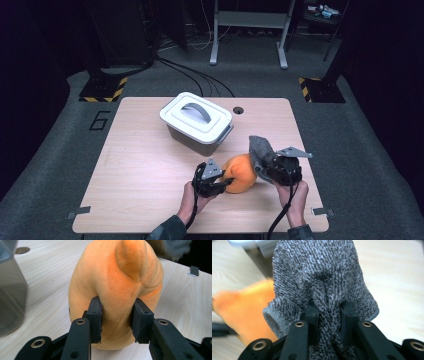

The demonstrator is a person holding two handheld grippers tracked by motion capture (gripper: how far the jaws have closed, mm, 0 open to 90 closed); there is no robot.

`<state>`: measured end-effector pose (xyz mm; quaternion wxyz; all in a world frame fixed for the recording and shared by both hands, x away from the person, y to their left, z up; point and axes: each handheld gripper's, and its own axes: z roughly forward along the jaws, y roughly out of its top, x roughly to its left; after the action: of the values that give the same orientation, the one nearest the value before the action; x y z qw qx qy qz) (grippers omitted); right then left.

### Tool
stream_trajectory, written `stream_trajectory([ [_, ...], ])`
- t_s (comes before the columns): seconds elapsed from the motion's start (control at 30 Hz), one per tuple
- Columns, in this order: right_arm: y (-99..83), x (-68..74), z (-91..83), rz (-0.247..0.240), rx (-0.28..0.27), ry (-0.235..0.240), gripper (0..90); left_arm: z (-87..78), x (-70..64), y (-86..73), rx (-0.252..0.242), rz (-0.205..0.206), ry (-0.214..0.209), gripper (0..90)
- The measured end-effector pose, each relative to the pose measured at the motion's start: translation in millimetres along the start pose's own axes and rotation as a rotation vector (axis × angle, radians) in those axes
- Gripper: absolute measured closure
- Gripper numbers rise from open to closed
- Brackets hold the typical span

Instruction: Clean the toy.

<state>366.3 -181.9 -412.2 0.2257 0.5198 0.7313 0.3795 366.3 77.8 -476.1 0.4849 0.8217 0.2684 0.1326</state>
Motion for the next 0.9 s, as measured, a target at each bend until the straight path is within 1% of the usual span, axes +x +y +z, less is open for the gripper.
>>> stream_trajectory([
  [0.03, 2.8, 0.3, -3.9, -0.001, -0.013, 0.003, 72.3, 0.2, -1.3, -0.9, -0.004, 0.012, -0.005, 64.9],
  [0.07, 6.0, 2.0, -8.1, -0.006, -0.028, 0.017, 72.2, 0.2, -2.9, -1.9, -0.004, 0.015, -0.006, 64.9],
  [0.1, 8.3, 5.2, -10.6, -0.02, -0.031, 0.038, 72.2, -0.1, -3.2, -2.6, -0.005, 0.023, -0.007, 64.9],
  [0.13, 9.6, 10.1, -10.3, -0.03, -0.022, 0.062, 72.0, -0.2, -3.5, -3.2, -0.007, 0.024, -0.008, 64.9],
  [0.17, 9.8, 14.0, -8.4, -0.042, -0.011, 0.076, 72.0, 0.2, -3.7, -4.6, -0.015, 0.021, -0.011, 65.0],
  [0.2, 8.8, 20.1, -2.0, -0.069, 0.02, 0.094, 71.8, 0.0, -3.6, -5.4, -0.018, 0.016, -0.013, 65.0],
  [0.23, 7.2, 24.0, 5.3, -0.081, 0.05, 0.104, 71.7, -0.1, -2.6, -5.9, -0.017, 0.023, -0.013, 65.0],
  [0.27, 5.6, 26.7, 13.0, -0.09, 0.068, 0.095, 71.7, 0.0, -1.8, -6.3, -0.011, 0.019, -0.016, 65.2],
  [0.3, 4.8, 27.1, 17.9, -0.102, 0.071, 0.085, 71.7, 0.2, -1.6, -7.3, -0.015, 0.007, -0.018, 65.3],
  [0.33, 5.1, 24.9, 23.4, -0.094, 0.072, 0.077, 71.5, 0.0, -1.0, -7.2, -0.017, 0.009, -0.016, 65.8],
  [0.37, 6.4, 20.4, 26.7, -0.071, 0.075, 0.073, 71.4, -0.1, -0.9, -7.0, -0.014, 0.014, -0.012, 66.1],
  [0.4, 7.5, 15.2, 30.3, -0.063, 0.094, 0.056, 71.3, -0.1, -0.9, -7.2, -0.014, 0.011, -0.016, 66.3],
  [0.43, 8.0, 10.5, 34.7, -0.044, 0.107, 0.033, 71.3, -0.2, -0.4, -7.4, -0.015, 0.01, -0.017, 66.4],
  [0.47, 7.2, 3.1, 40.5, -0.027, 0.123, 0.026, 71.3, -0.6, 0.3, -7.3, -0.01, 0.009, -0.023, 66.4],
  [0.5, 6.5, -0.1, 43.4, -0.013, 0.135, 0.019, 71.3, -0.6, 0.7, -7.4, -0.01, 0.007, -0.027, 66.4],
  [0.57, 4.2, -5.8, 49.5, -0.013, 0.173, -0.007, 71.2, 0.9, 0.6, -7.7, -0.02, 0.0, -0.026, 66.4],
  [0.6, 3.6, -7.9, 50.4, -0.016, 0.184, -0.01, 71.1, 1.2, 0.8, -7.3, -0.018, 0.002, -0.021, 66.3],
  [0.63, 3.4, -10.0, 48.5, -0.004, 0.19, -0.014, 70.9, 1.7, 0.6, -7.2, -0.019, -0.005, -0.021, 66.3],
  [0.67, 3.6, -11.3, 44.2, -0.011, 0.173, -0.012, 70.9, 1.9, 1.0, -6.9, -0.018, -0.006, -0.02, 66.3],
  [0.7, 4.5, -9.1, 38.1, 0.0, 0.154, -0.011, 70.9, 1.7, 2.0, -6.3, -0.012, -0.003, -0.022, 66.3],
  [0.73, 5.6, -5.8, 30.6, -0.01, 0.133, -0.004, 70.9, 2.1, 2.5, -5.6, -0.01, -0.009, -0.021, 66.3],
  [0.8, 8.1, 5.3, 15.9, -0.053, 0.09, 0.016, 70.9, 3.2, 4.0, -3.3, -0.008, -0.015, -0.022, 66.3],
  [0.83, 9.4, 13.4, 8.8, -0.074, 0.075, 0.019, 70.9, 3.8, 4.8, -1.9, -0.004, -0.02, -0.023, 66.3],
  [0.87, 10.3, 21.2, 2.1, -0.099, 0.059, 0.032, 70.9, 4.2, 5.6, -0.5, 0.0, -0.019, -0.02, 66.3],
  [0.9, 11.0, 29.0, -3.1, -0.121, 0.049, 0.044, 70.9, 5.0, 6.2, 0.8, 0.002, -0.03, -0.023, 66.3],
])
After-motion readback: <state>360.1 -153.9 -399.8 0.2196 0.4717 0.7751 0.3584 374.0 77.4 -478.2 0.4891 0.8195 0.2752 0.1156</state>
